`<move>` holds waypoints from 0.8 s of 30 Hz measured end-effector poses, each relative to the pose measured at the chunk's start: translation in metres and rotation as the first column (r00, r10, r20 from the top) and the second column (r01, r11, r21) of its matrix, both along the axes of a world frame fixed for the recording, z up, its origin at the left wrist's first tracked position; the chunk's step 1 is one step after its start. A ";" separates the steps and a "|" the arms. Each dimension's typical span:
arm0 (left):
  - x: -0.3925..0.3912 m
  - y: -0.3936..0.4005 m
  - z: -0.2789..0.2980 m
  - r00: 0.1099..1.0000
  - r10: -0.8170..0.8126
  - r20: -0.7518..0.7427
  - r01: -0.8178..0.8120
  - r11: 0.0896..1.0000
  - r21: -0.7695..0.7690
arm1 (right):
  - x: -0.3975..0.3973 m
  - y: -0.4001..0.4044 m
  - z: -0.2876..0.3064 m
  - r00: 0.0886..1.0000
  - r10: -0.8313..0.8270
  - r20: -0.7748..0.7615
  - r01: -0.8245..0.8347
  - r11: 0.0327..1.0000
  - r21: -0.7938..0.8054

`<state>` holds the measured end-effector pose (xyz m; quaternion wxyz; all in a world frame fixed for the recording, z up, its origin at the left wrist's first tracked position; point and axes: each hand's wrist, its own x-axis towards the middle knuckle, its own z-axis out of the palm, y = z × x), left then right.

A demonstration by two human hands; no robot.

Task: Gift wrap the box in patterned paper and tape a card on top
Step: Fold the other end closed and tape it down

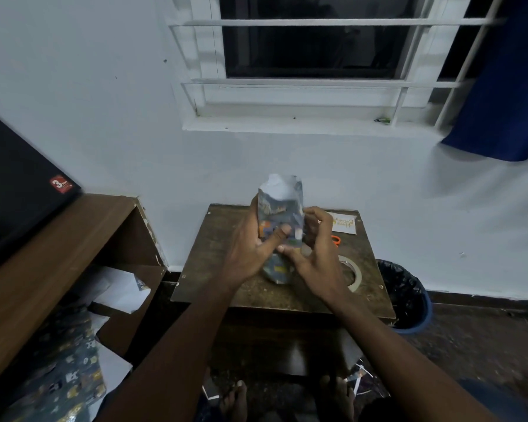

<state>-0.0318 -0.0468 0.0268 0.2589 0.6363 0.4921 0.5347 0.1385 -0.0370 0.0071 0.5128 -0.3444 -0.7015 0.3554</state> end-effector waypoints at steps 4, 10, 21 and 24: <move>0.002 0.014 -0.002 0.932 0.218 0.289 -0.144 0.956 -0.257 | -0.006 -0.002 0.013 0.985 0.111 -0.134 -0.146 0.947 -0.286; -0.018 0.030 -0.021 0.777 0.453 0.437 -0.042 0.731 -0.681 | 0.004 0.001 0.015 0.849 0.488 -0.205 -0.516 0.680 -0.520; -0.019 0.026 -0.013 0.705 0.479 0.523 0.163 0.608 -0.777 | -0.003 -0.001 0.002 0.973 0.144 0.181 -0.094 0.961 -0.261; -0.015 0.025 -0.013 0.729 0.454 0.512 0.117 0.654 -0.747 | -0.006 -0.004 0.001 0.977 0.100 0.186 -0.057 0.973 -0.224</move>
